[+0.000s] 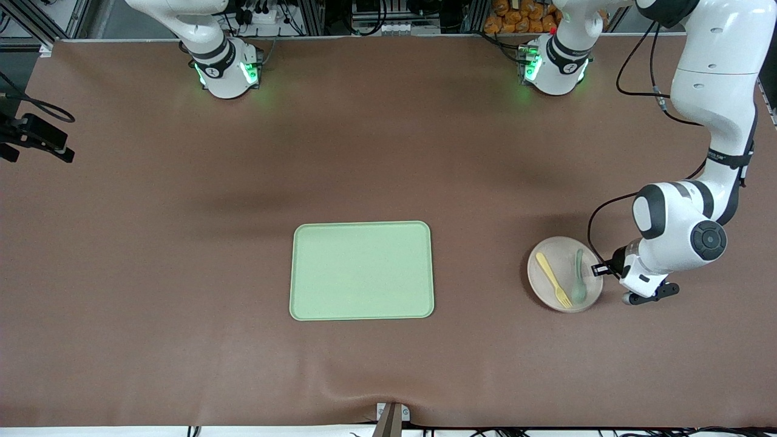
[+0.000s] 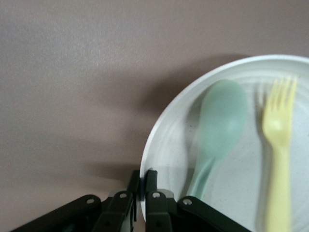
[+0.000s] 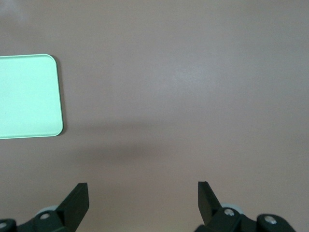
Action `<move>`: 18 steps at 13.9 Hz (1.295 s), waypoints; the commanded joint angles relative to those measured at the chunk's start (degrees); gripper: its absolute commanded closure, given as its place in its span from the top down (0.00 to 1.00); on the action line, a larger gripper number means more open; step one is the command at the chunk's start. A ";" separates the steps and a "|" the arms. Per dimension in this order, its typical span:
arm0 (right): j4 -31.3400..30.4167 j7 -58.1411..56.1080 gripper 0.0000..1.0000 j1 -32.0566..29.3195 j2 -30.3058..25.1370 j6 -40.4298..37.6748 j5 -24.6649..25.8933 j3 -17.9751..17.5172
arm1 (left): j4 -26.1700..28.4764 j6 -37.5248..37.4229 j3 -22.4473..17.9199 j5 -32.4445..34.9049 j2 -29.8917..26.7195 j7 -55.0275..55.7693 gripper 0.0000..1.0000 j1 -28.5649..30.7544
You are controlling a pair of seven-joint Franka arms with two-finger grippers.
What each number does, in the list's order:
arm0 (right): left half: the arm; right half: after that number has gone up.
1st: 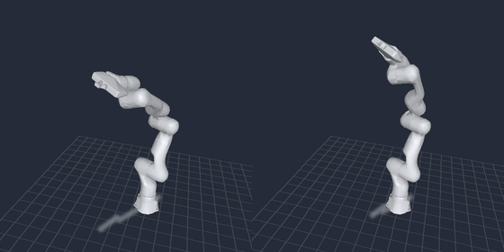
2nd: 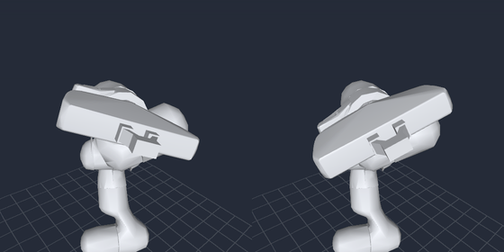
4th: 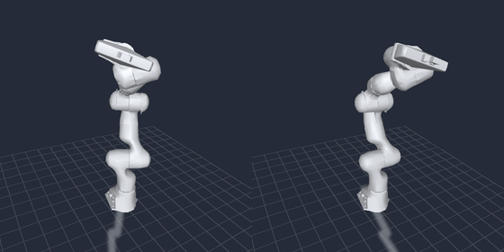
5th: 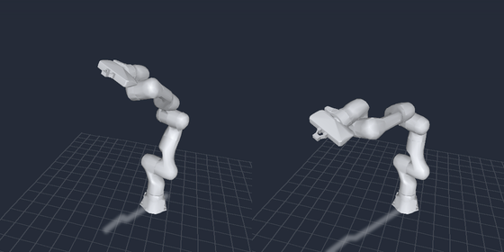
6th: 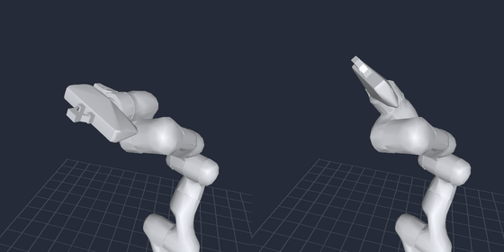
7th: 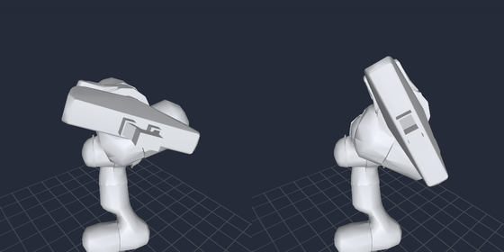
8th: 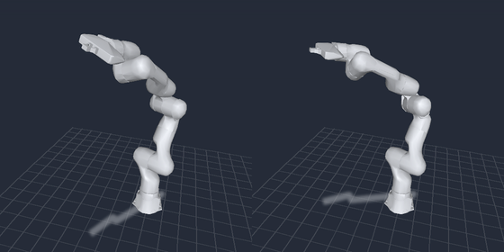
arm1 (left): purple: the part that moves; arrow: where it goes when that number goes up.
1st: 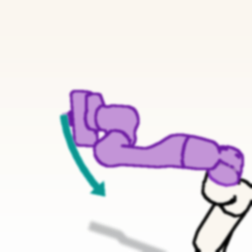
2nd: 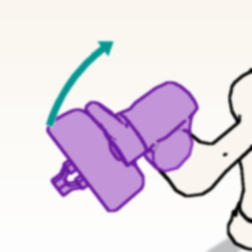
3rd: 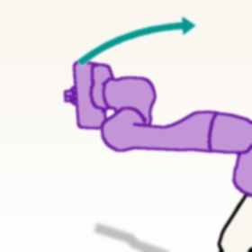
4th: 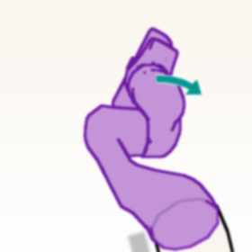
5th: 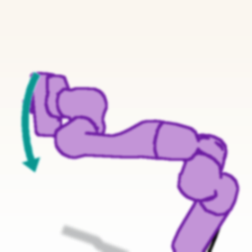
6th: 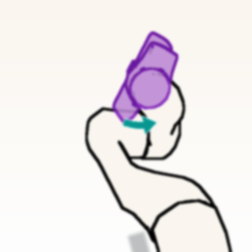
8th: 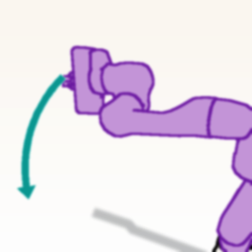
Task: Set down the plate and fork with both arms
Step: 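Grasp the white plate rim with the left gripper, then carry the plate with the left gripper onto the green tray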
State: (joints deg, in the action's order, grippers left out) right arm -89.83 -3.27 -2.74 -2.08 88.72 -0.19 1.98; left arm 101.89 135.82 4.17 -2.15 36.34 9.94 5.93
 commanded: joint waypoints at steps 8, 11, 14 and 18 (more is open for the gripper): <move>0.27 -0.34 1.00 -1.21 0.14 -0.39 -0.60 -0.66 | 3.32 -1.61 21.45 -1.80 -6.28 -2.30 0.00 16.19; 0.27 -0.34 1.00 -1.21 0.14 -0.30 -0.60 -0.66 | 2.71 -1.88 29.30 -1.80 -6.72 -0.20 0.00 20.00; 0.27 -0.34 1.00 -1.21 0.23 -0.30 -0.60 -0.66 | -0.27 -1.88 33.00 -1.54 -5.93 5.60 0.00 17.11; 0.27 -0.42 1.00 -1.21 0.23 -0.30 -0.60 -0.66 | -6.51 -1.88 32.75 -0.92 -2.69 16.05 0.00 6.22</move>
State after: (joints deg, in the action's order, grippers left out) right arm -89.84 -3.27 -2.78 -2.03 88.69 -0.19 2.00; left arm 99.46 134.36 37.50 -2.57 31.30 21.98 16.76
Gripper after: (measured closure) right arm 0.000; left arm 0.956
